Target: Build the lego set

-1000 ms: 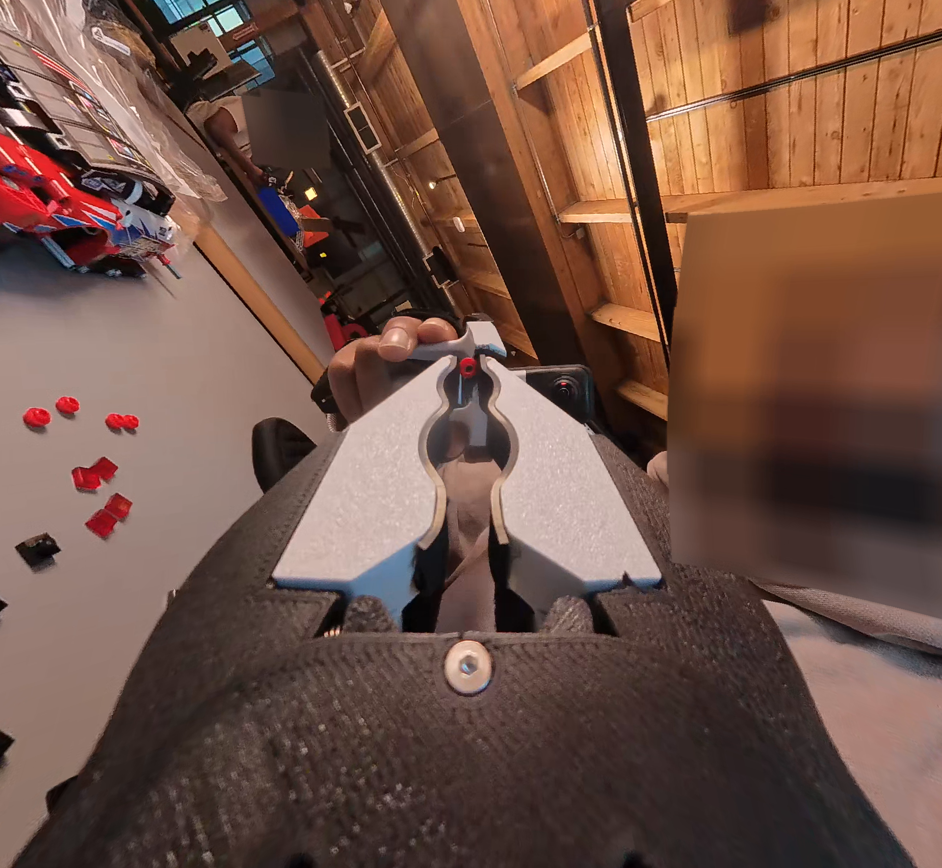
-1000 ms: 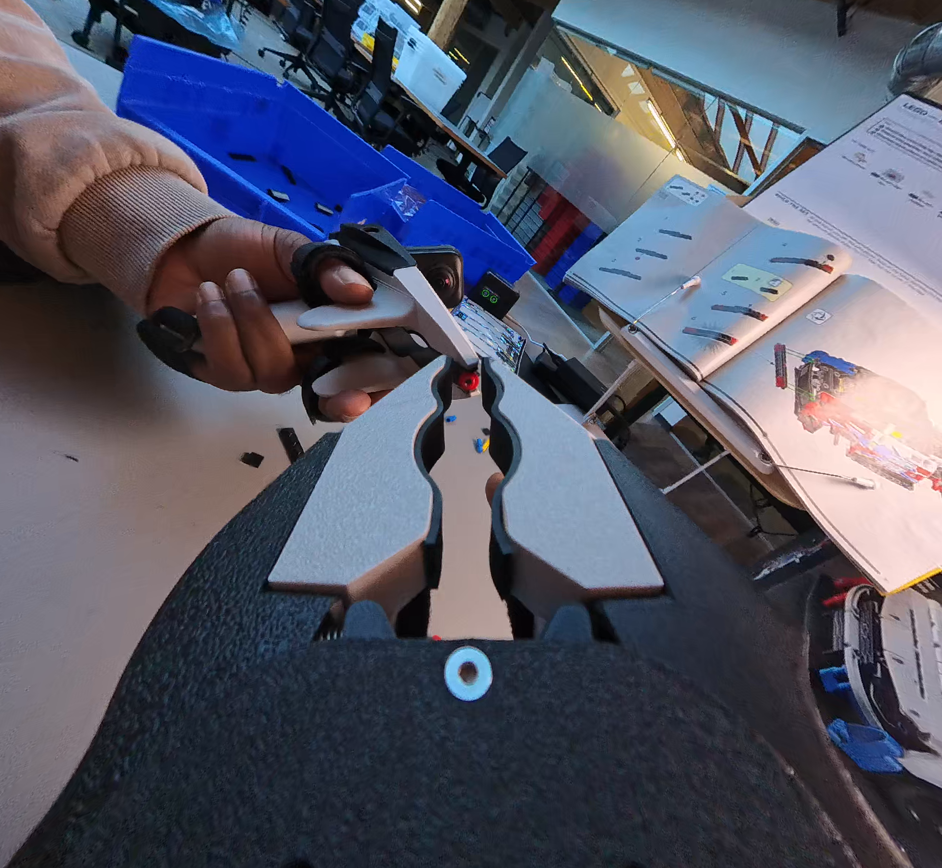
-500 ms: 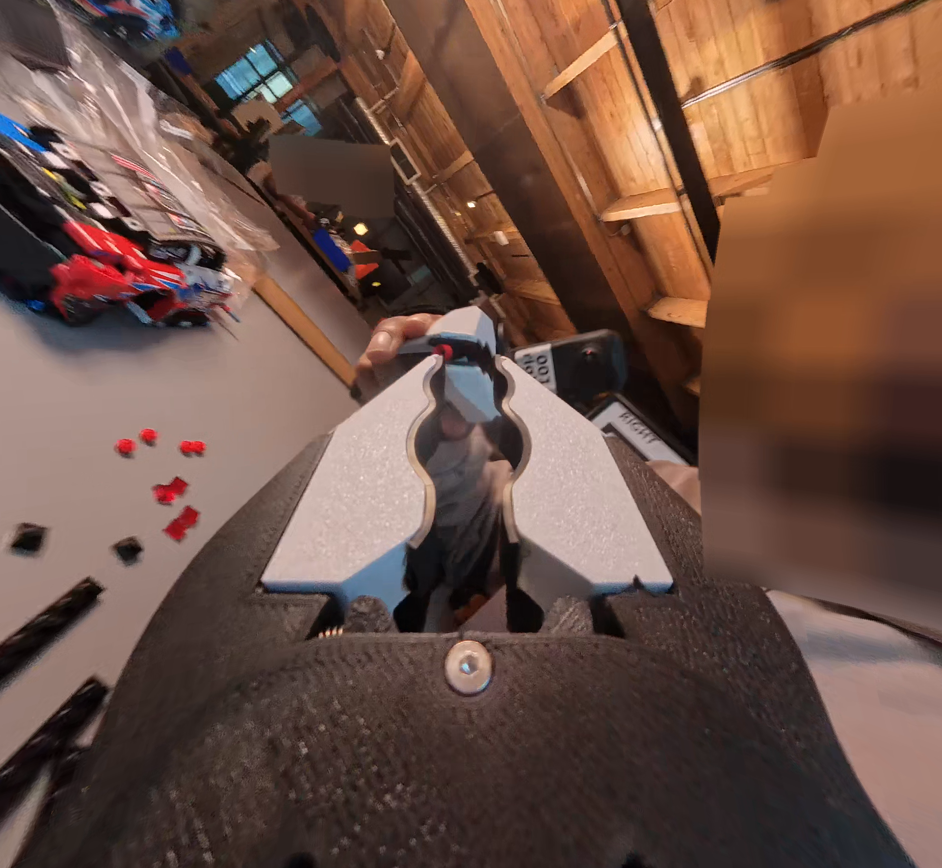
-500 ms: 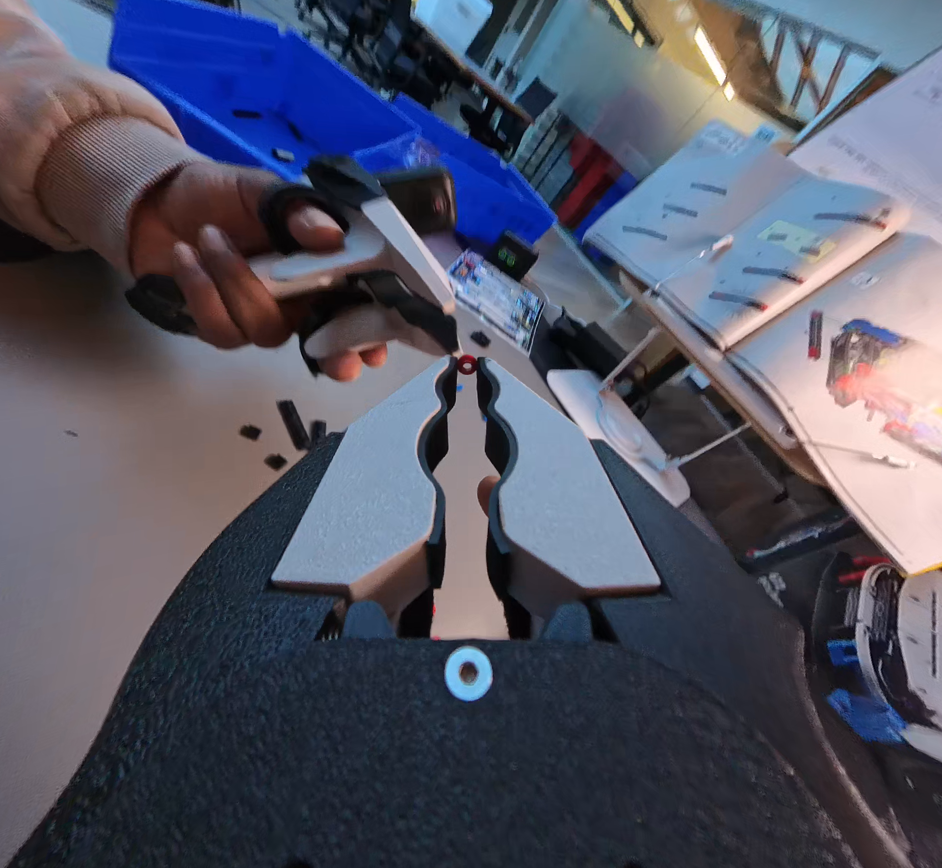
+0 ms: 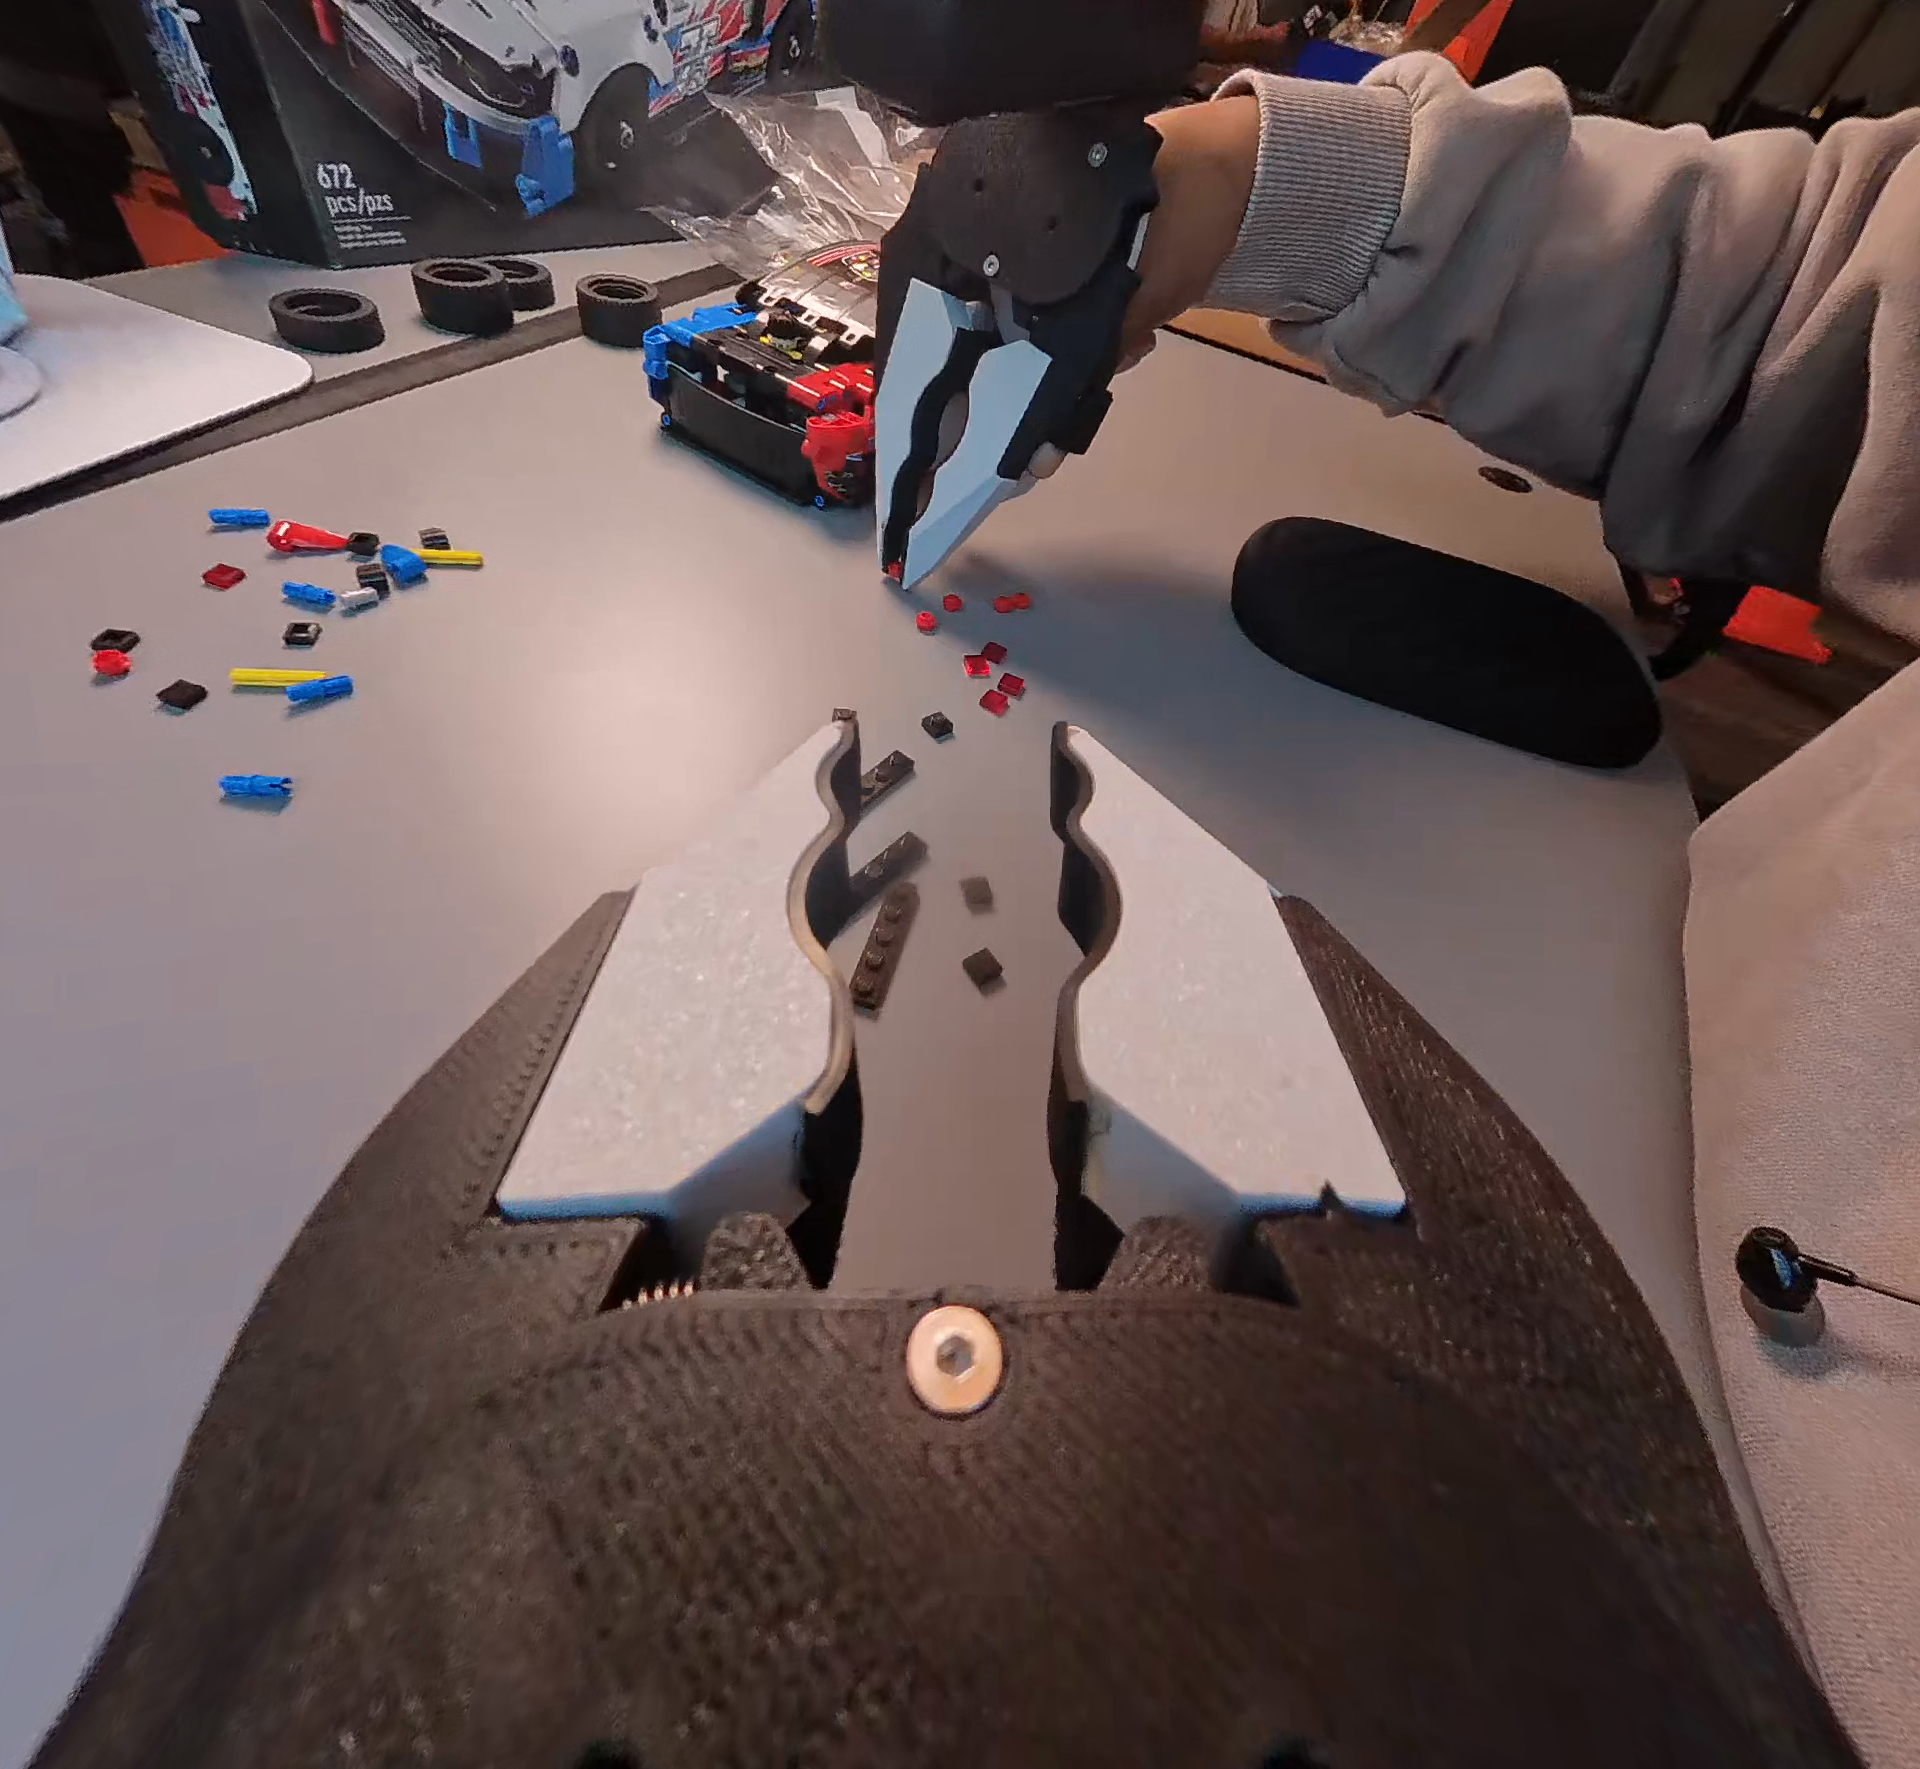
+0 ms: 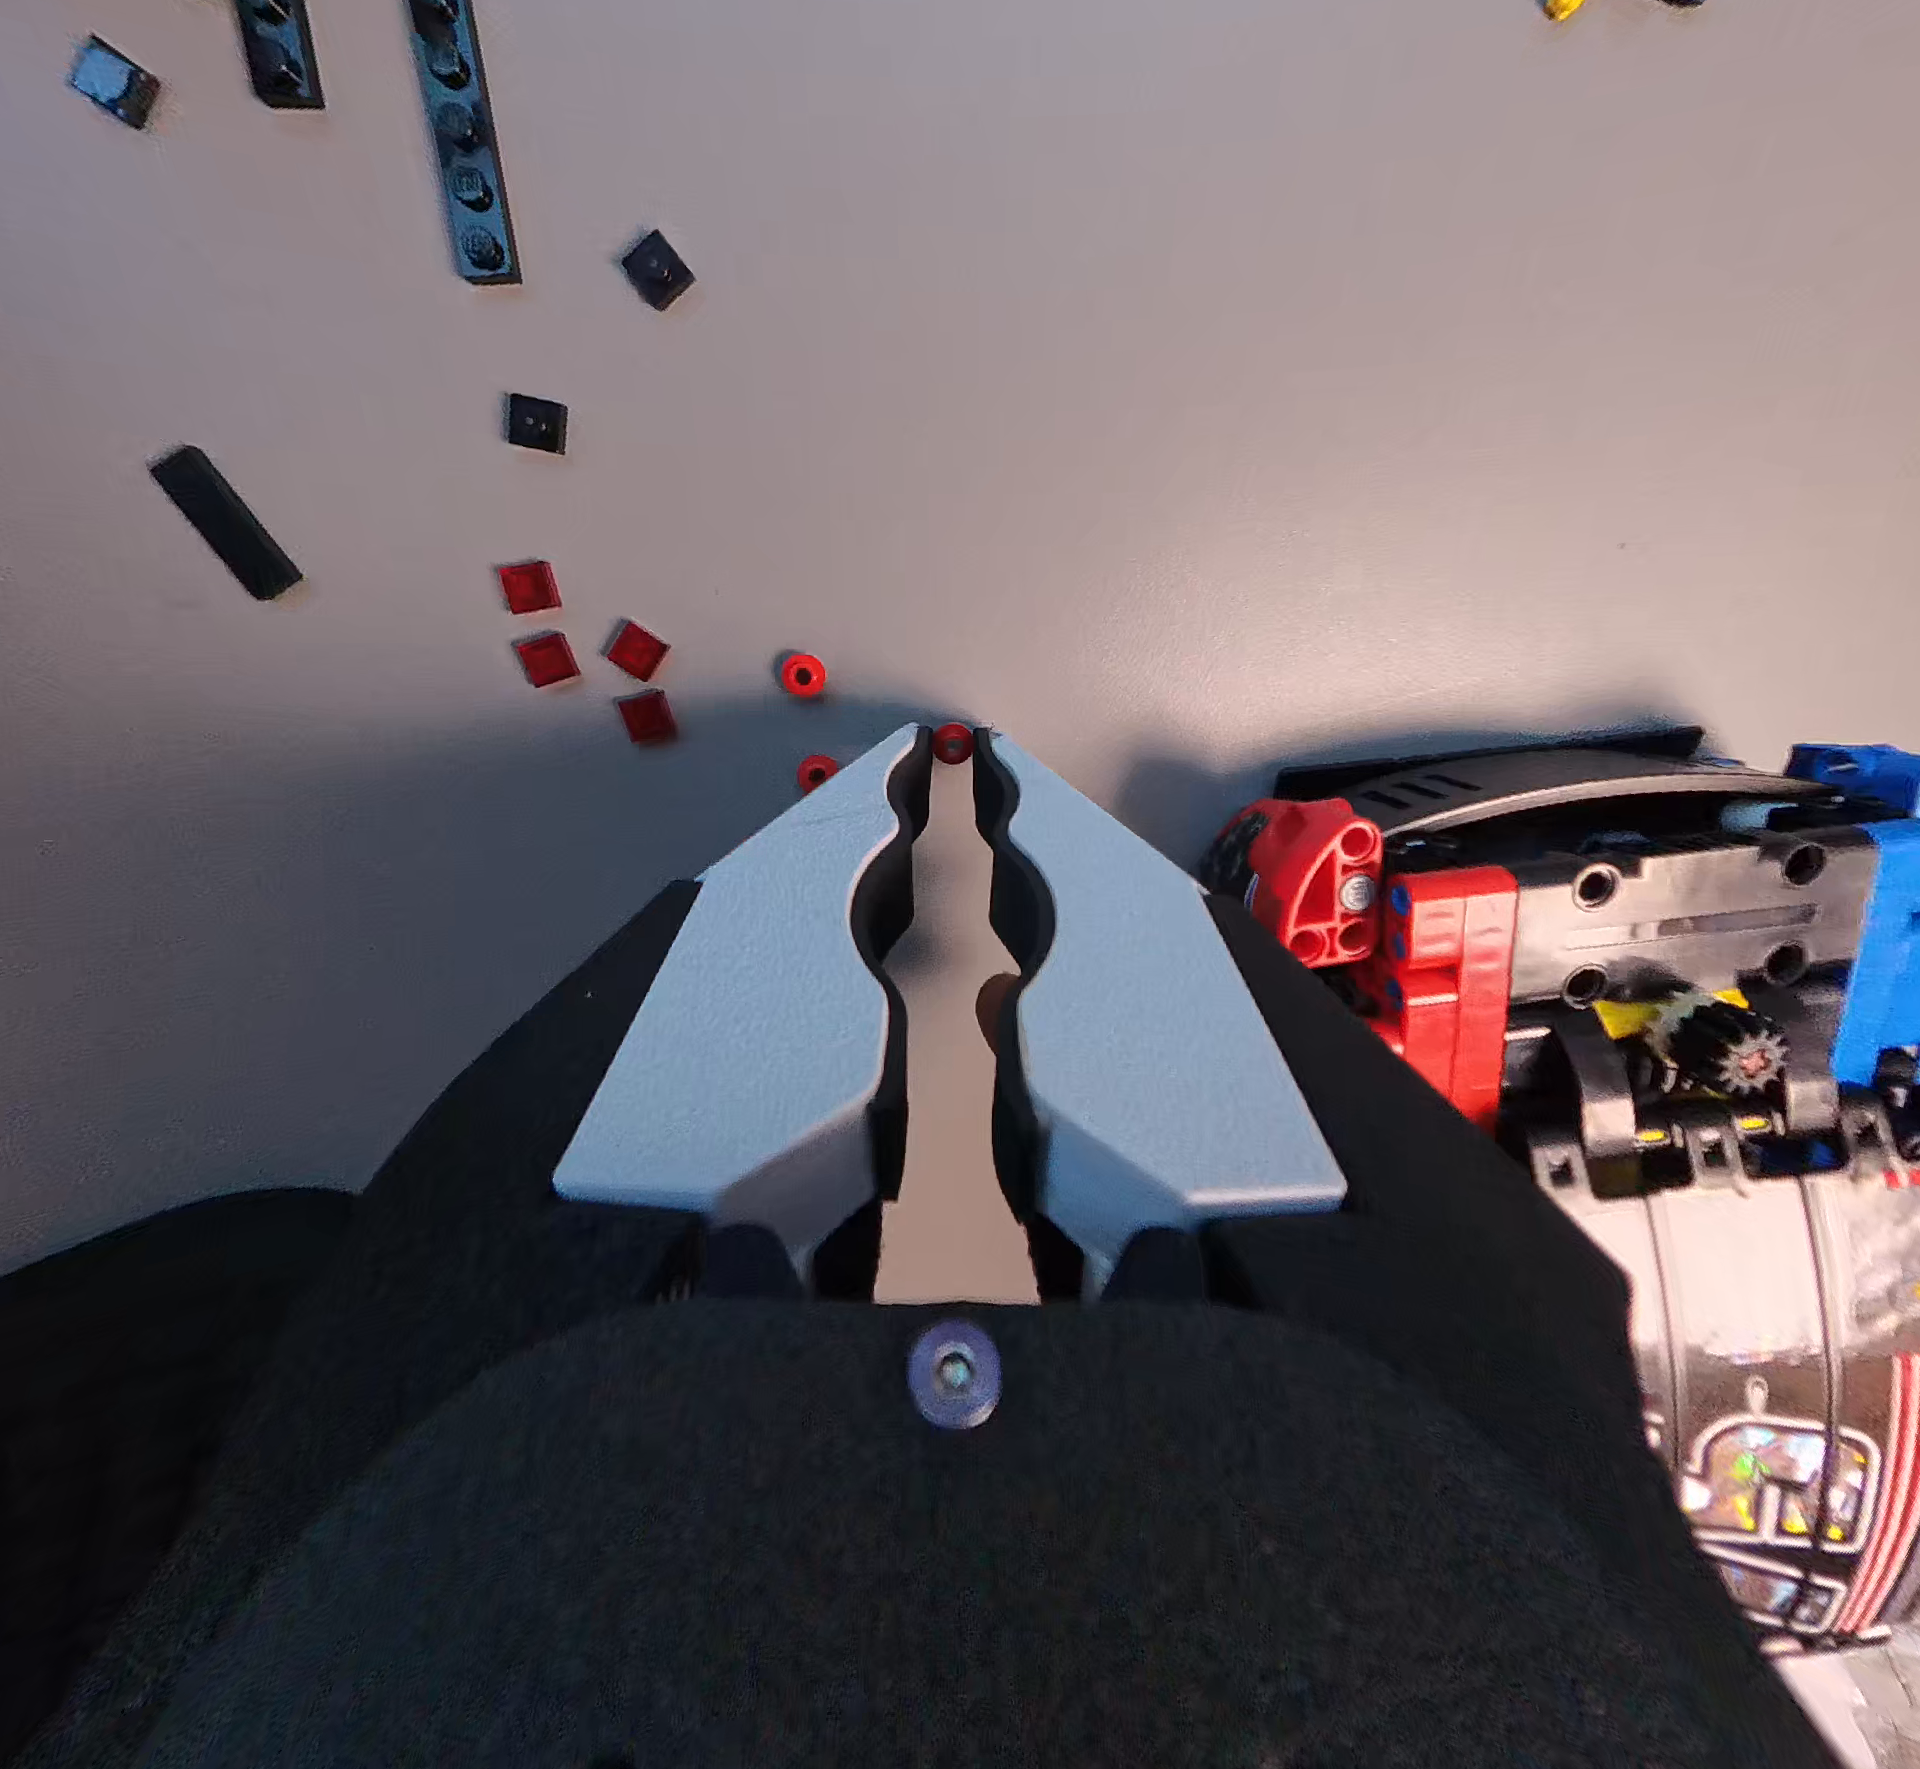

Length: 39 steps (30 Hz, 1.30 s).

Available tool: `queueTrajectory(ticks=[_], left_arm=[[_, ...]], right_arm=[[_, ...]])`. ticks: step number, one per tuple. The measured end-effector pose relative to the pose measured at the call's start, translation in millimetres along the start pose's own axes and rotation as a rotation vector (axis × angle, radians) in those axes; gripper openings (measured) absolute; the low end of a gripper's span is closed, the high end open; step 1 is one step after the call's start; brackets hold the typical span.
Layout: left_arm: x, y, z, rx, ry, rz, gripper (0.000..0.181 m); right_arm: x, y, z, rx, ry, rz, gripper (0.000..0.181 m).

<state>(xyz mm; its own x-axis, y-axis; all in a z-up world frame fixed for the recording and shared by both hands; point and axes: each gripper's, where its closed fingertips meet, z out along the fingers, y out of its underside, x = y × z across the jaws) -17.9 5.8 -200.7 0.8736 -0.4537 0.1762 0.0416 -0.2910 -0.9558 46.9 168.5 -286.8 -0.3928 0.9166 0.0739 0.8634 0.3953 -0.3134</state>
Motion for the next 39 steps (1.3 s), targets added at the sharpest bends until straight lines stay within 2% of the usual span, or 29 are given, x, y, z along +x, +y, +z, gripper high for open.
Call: queueTrajectory(ticks=[12, 14, 17, 20, 25, 30, 39], left_arm=[[15, 8, 2, -0.023, 0.044, 0.058, 0.033], [16, 9, 2, -0.027, 0.041, 0.073, 0.033], [17, 7, 1, -0.02, 0.039, 0.072, 0.033], [15, 5, -1, -0.011, 0.037, 0.065, 0.033], [15, 6, 0, -0.008, 0.051, 0.043, 0.033], [16, 9, 1, -0.022, 0.051, 0.055, 0.033], [15, 9, 1, -0.021, 0.048, 0.049, 0.032]], right_arm=[[1, 2, 0, -0.042, -0.04, 0.067, 0.011], [1, -1, -5, -0.007, -0.037, 0.082, 0.012], [3, -8, -29, 0.112, 0.005, 0.079, 0.012], [-14, 6, -40, 0.166, 0.018, 0.048, 0.013], [-50, 31, -18, 0.195, -0.016, 0.075, 0.014], [-48, 25, -13, 0.292, 0.018, 0.15, 0.012], [-40, 21, -12, 0.303, 0.057, 0.175, 0.012]])
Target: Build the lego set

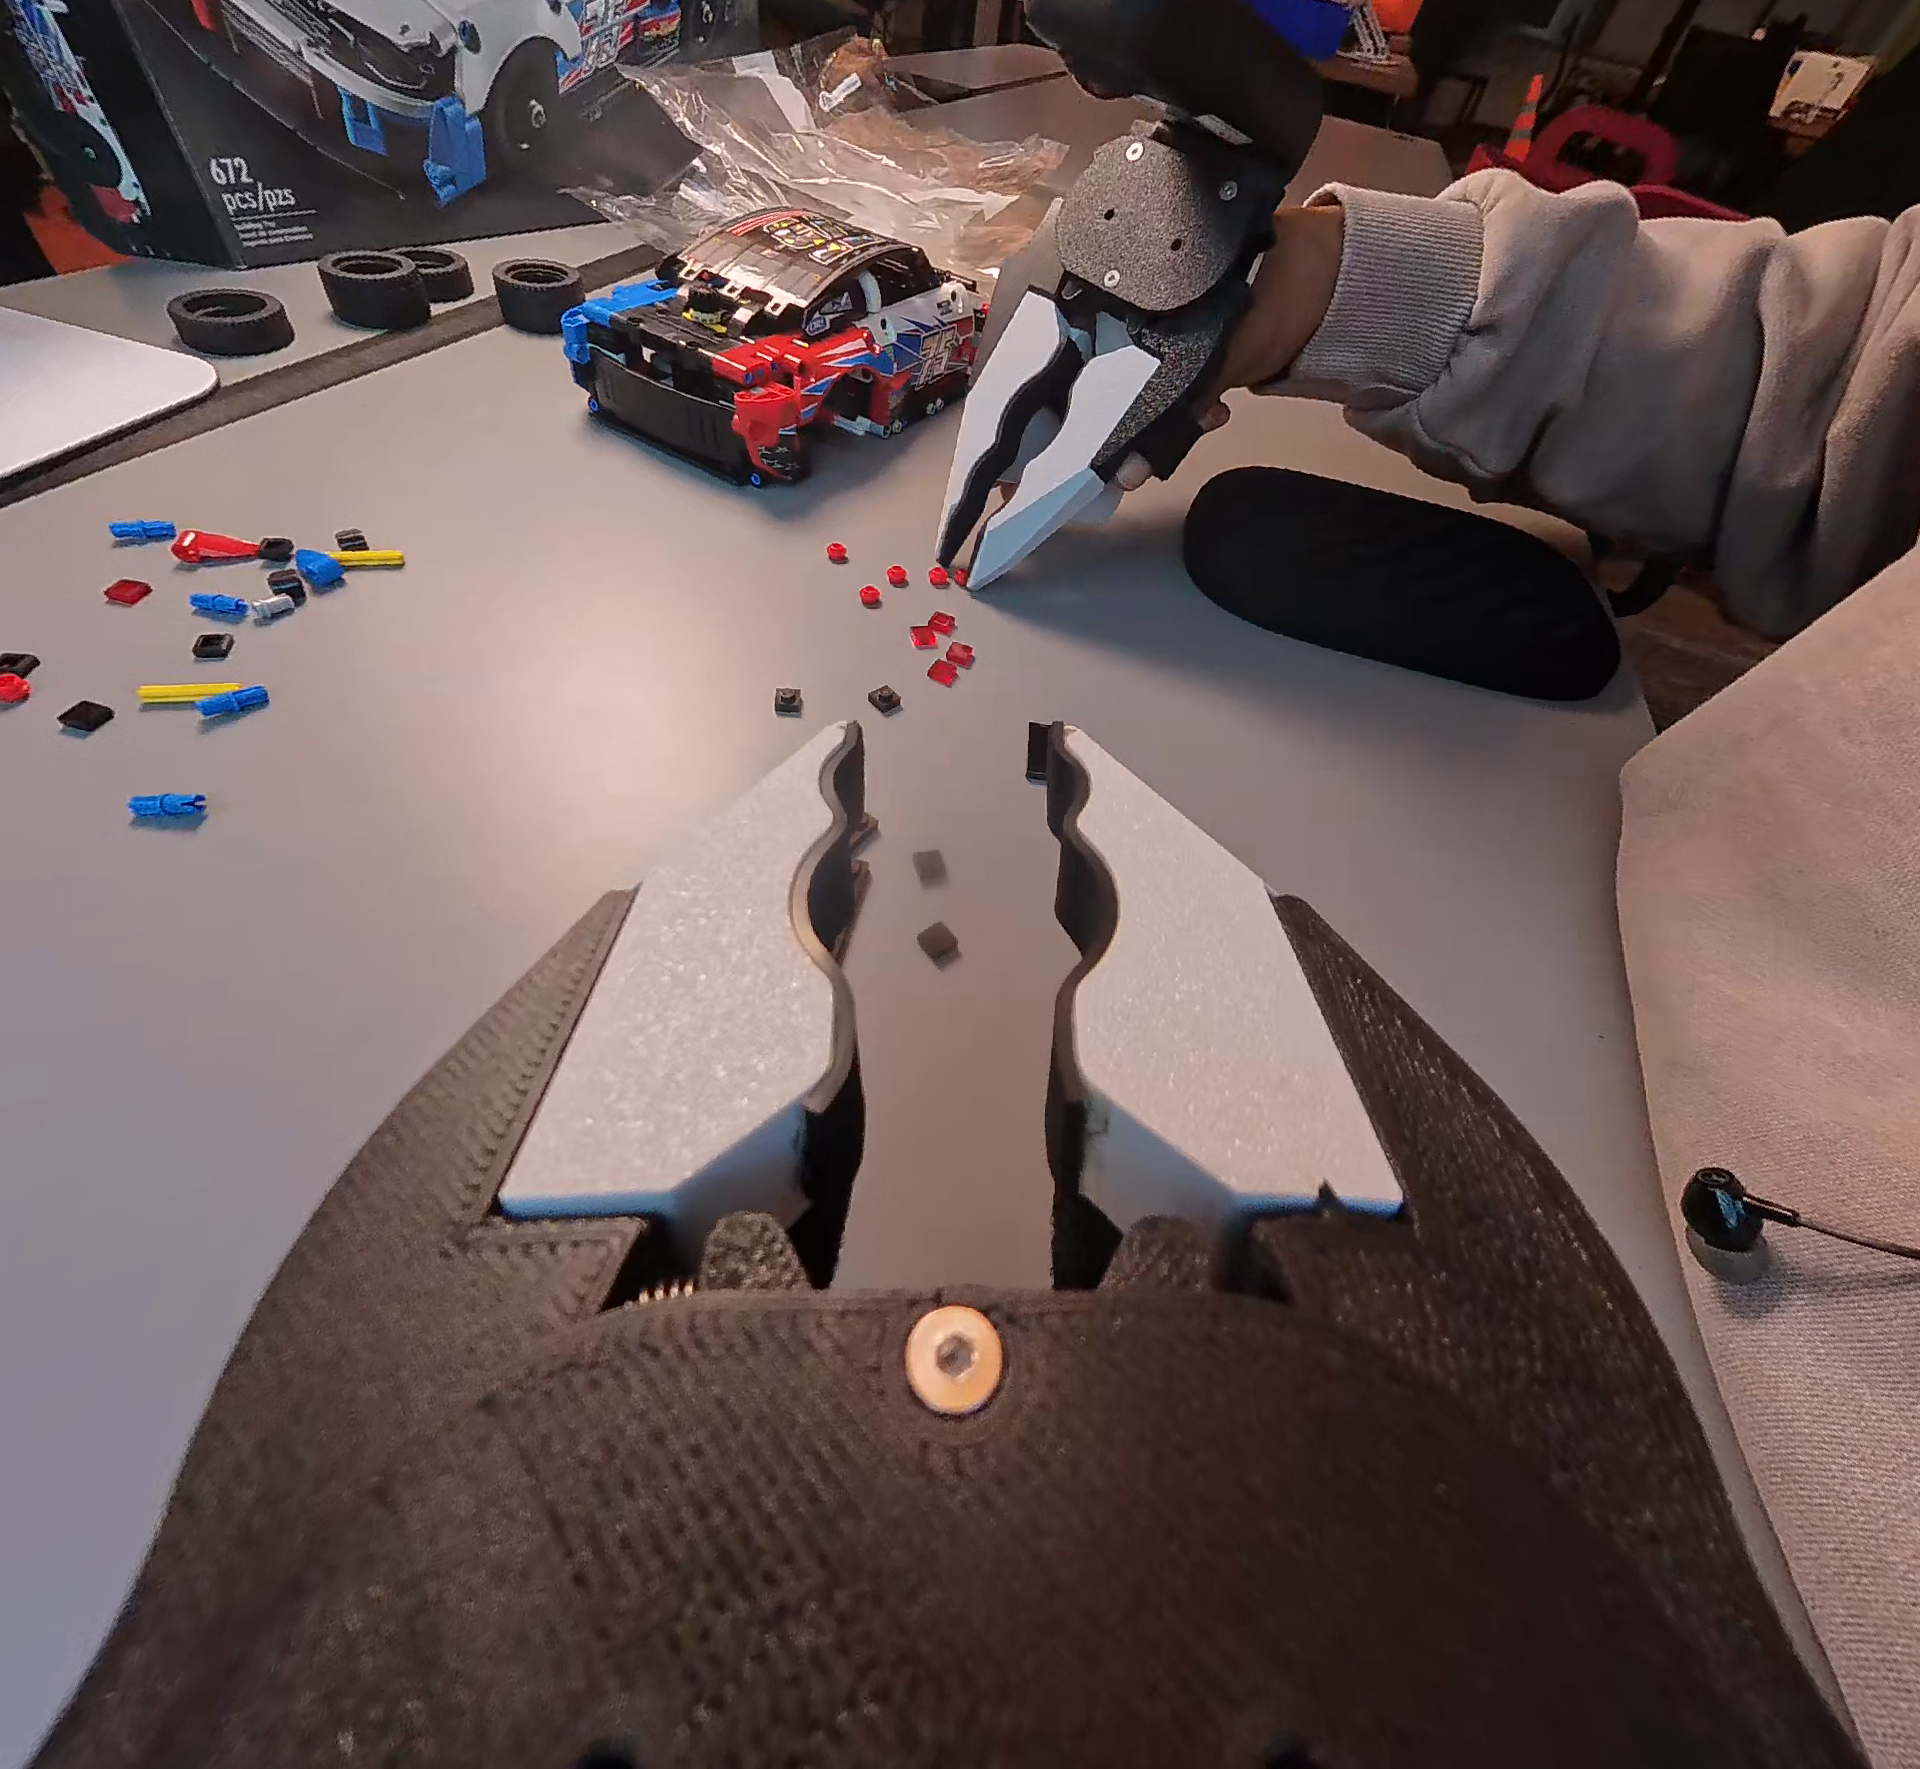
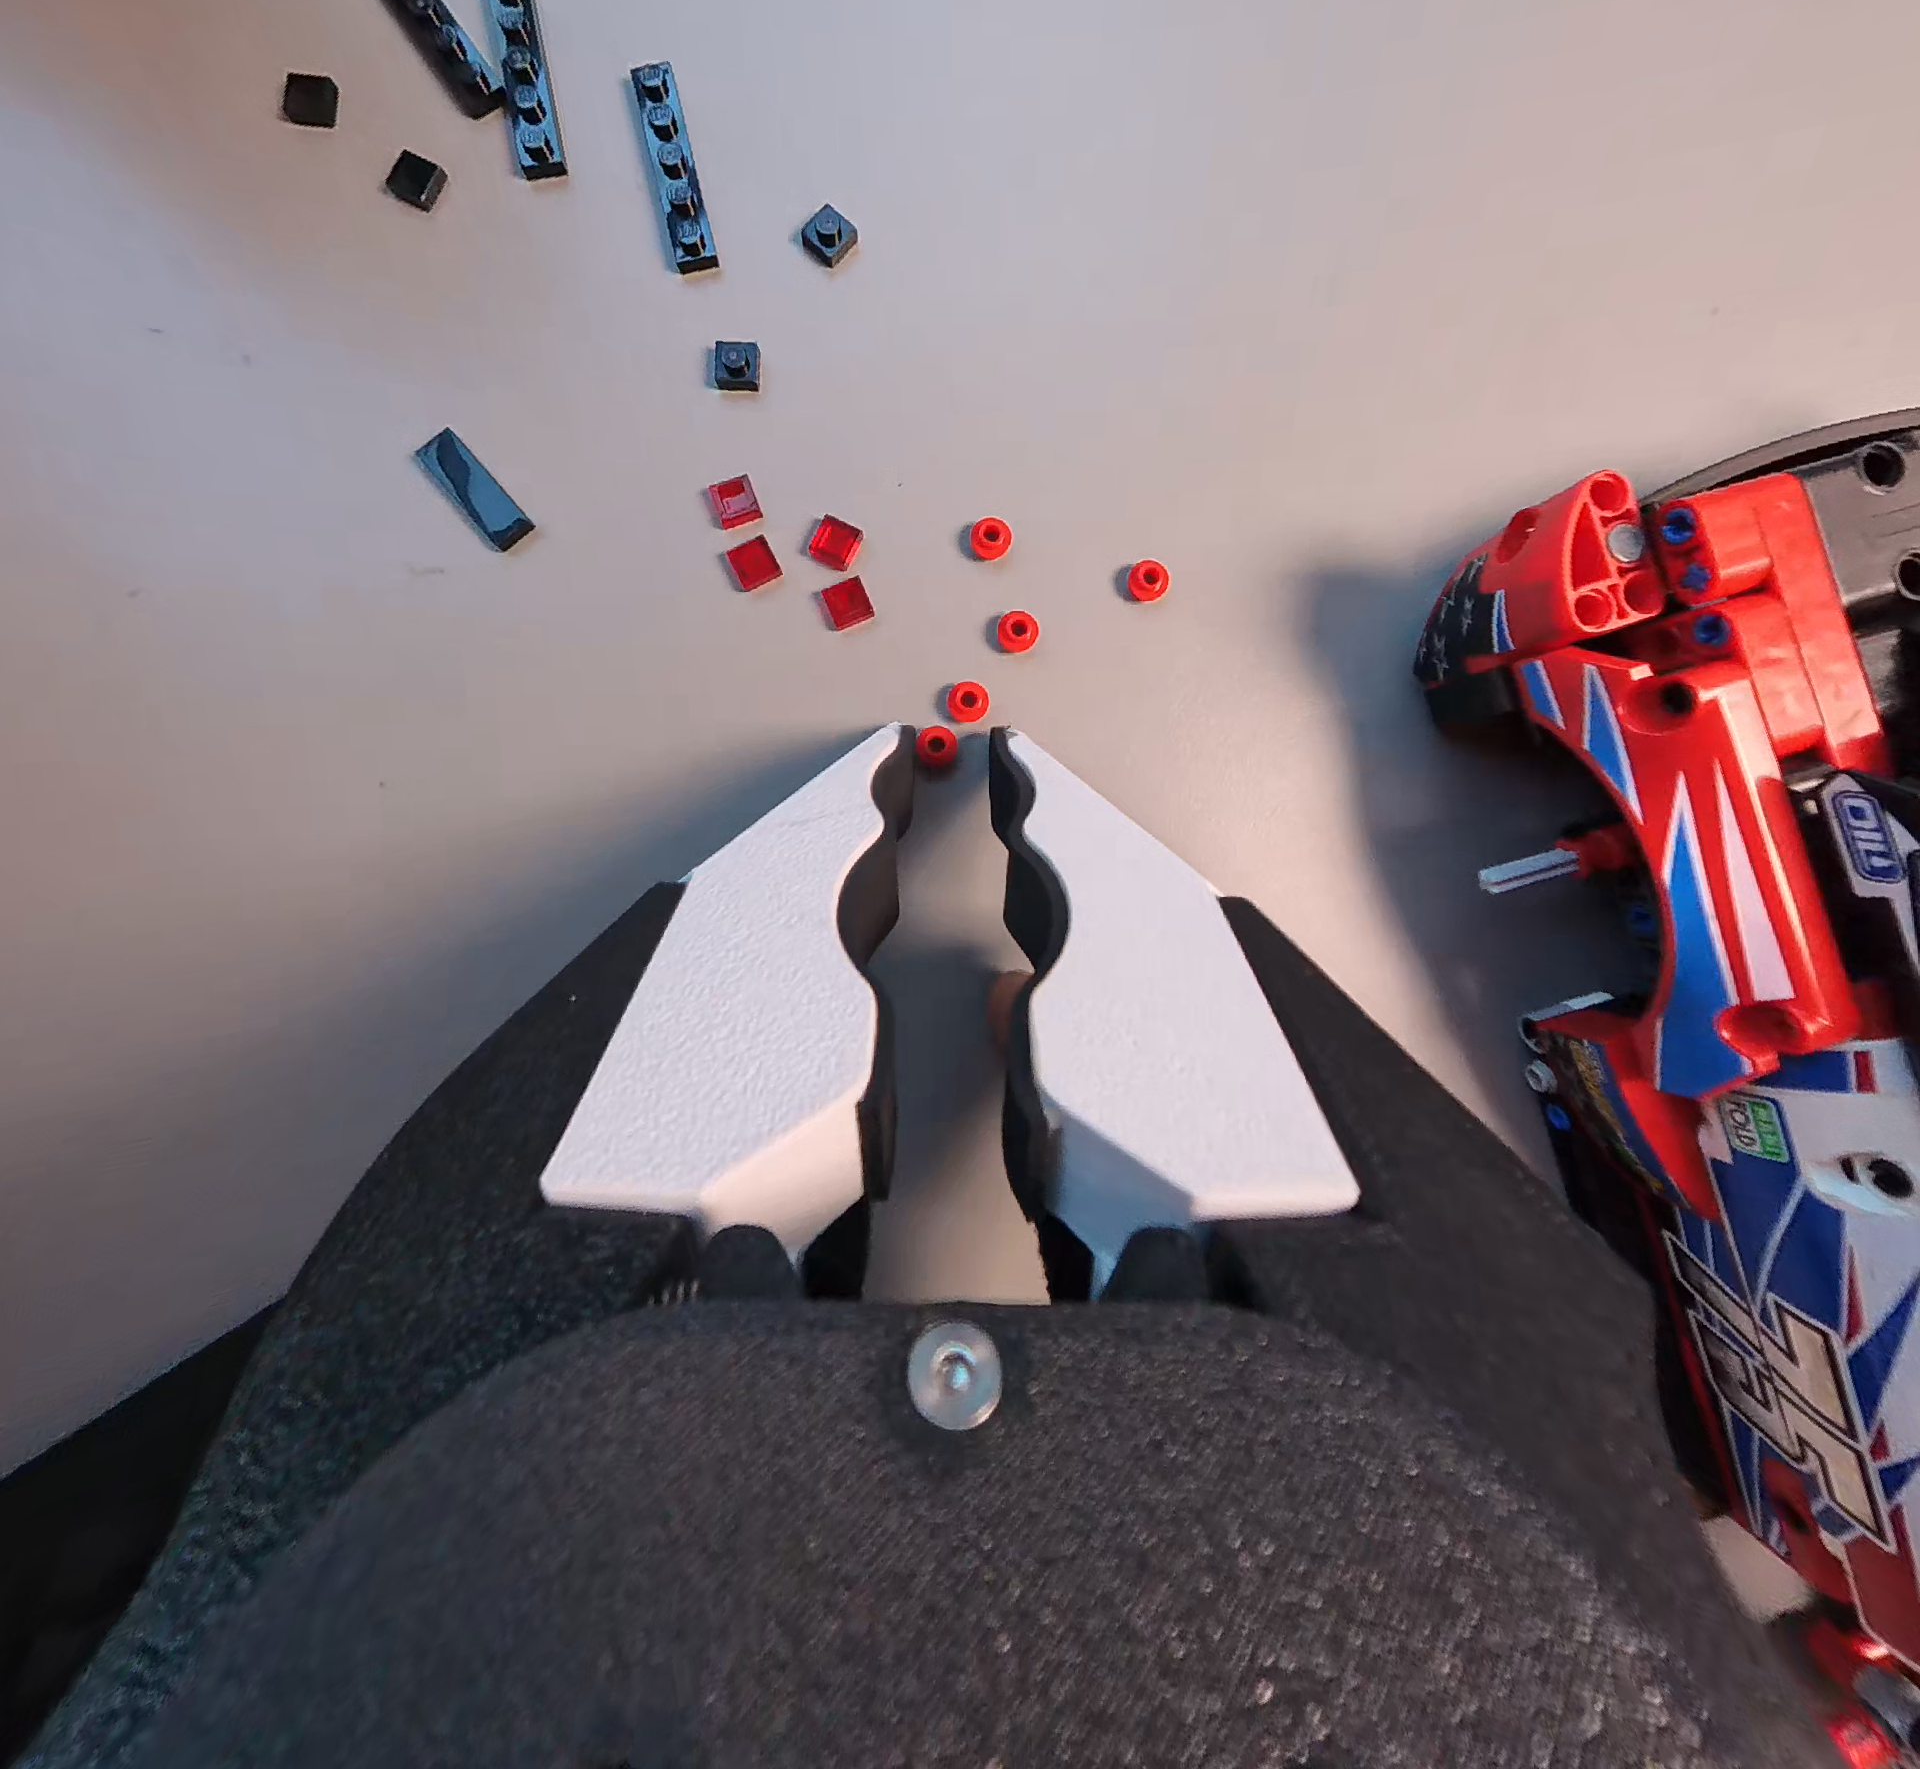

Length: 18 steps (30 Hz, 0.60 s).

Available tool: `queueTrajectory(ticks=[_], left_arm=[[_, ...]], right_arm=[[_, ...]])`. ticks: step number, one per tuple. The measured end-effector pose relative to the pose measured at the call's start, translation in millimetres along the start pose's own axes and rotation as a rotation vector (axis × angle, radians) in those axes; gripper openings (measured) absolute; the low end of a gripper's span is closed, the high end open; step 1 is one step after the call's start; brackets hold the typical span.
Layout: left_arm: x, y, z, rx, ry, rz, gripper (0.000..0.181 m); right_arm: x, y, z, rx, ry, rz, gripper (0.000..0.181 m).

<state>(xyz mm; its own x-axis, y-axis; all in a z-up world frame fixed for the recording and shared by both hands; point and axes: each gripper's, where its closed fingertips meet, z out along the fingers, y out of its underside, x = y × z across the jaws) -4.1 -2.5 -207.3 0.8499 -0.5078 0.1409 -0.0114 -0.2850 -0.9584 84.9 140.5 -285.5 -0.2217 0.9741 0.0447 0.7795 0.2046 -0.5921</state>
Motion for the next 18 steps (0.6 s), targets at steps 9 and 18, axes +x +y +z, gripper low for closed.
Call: queueTrajectory(ticks=[9, 18], left_arm=[[1.3, 0.3, -0.1, -0.002, 0.002, 0.011, 0.032], [0.5, 0.6, 0.0, -0.003, -0.003, 0.013, 0.032]], right_arm=[[0.2, -2.2, 1.9, -0.008, -0.004, -0.002, 0.009], [3.0, -6.2, 5.1, -0.002, 0.007, 0.001, 0.006]])
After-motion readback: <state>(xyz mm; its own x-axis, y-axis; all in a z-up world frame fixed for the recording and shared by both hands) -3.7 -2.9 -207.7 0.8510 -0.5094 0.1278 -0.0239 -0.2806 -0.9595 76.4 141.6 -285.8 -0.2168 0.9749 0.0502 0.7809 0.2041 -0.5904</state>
